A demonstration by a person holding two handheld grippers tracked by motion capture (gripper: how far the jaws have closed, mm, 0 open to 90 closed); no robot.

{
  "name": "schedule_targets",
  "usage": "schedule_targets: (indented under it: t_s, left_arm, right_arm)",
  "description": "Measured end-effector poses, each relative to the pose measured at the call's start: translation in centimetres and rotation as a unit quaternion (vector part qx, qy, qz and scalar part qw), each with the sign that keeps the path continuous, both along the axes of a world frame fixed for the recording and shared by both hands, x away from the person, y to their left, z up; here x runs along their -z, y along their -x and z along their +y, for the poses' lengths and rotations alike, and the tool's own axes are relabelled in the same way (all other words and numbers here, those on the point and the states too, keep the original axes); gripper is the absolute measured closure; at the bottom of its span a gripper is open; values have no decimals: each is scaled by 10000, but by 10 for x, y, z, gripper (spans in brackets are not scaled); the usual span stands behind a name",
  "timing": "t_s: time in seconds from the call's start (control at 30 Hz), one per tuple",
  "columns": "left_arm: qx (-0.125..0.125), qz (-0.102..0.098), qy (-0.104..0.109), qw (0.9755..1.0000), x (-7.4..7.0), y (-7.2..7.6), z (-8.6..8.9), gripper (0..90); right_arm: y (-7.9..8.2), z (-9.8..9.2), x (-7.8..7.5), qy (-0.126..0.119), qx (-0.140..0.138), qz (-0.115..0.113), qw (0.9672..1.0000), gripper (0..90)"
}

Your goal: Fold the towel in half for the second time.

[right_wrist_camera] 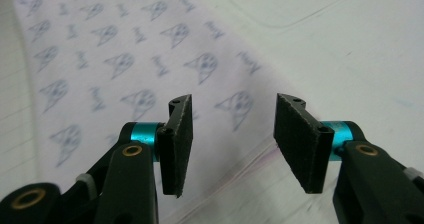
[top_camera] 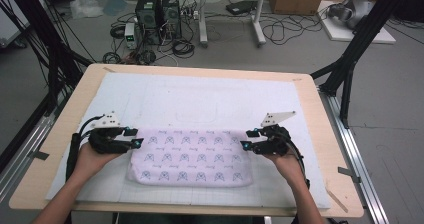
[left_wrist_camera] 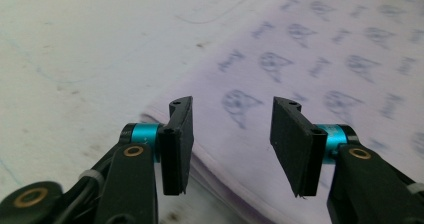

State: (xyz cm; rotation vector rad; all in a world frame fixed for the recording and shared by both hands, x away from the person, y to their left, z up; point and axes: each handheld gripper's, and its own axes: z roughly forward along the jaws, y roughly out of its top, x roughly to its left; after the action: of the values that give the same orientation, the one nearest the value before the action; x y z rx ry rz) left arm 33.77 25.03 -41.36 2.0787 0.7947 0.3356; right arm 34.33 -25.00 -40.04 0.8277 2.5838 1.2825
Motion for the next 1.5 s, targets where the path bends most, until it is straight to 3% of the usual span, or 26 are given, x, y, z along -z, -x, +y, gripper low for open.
schedule_targets:
  t_s: [0.13,0.23,0.3,0.37,0.43,0.6,0.7,0.73,0.83,0.9,0.97,1.0,1.1,1.2,1.3,1.4,1.43,1.5]
  left_arm:
    - [-215,77,-72,9997,8,-15,-2,458]
    - [-321,101,-250,9991,15,-22,-5,499]
    - [-354,49,-417,9985,18,-24,-7,635]
    - [-280,56,-445,9986,20,-25,-7,792]
    - [-293,3,-424,9987,17,-24,-8,831]
    - [-419,-156,-150,9989,-2,-28,-8,839]
    - [-546,-168,-155,9982,-5,-37,-13,837]
    - [-590,-149,-210,9979,-3,-41,-13,833]
    - [-722,83,-312,9969,8,-51,-13,820]
    - [-764,229,-330,9963,13,-54,-10,784]
    - [-813,211,-277,9961,12,-54,-8,689]
    - [-803,200,-134,9965,9,-53,-6,632]
    - [-705,286,44,9971,9,-53,-6,492]
    - [-558,479,-108,9972,16,-54,-11,414]
    - [-502,637,-351,9961,24,-56,-19,414]
    - [-333,617,-267,9972,24,-55,-20,561]
    - [-304,579,-282,9975,24,-54,-21,656]
    - [-266,481,-357,9979,21,-51,-23,748]
  right_arm:
    - [-19,5,9,197,135,-93,9997,452]
    - [-28,8,19,308,143,-25,9994,453]
    - [-32,11,23,444,156,-102,9988,510]
    - [-35,11,27,494,150,-50,9987,690]
    - [-36,11,28,508,35,93,9987,802]
    - [-35,10,5,402,54,-38,9992,824]
    - [-41,11,-1,489,107,-94,9987,823]
    - [-44,11,2,517,145,-95,9985,821]
    - [-56,6,16,582,362,181,9975,806]
    - [-61,2,24,452,452,360,9973,768]
    - [-60,1,23,416,478,298,9975,699]
    - [-59,1,21,399,477,263,9977,649]
    - [-56,-3,17,181,544,200,9982,544]
    - [-56,-2,22,201,500,409,9977,440]
    - [-57,3,30,371,430,548,9969,425]
    - [-56,7,38,447,441,624,9961,523]
    - [-56,7,38,326,333,648,9968,636]
    - [-55,8,37,286,191,643,9973,775]
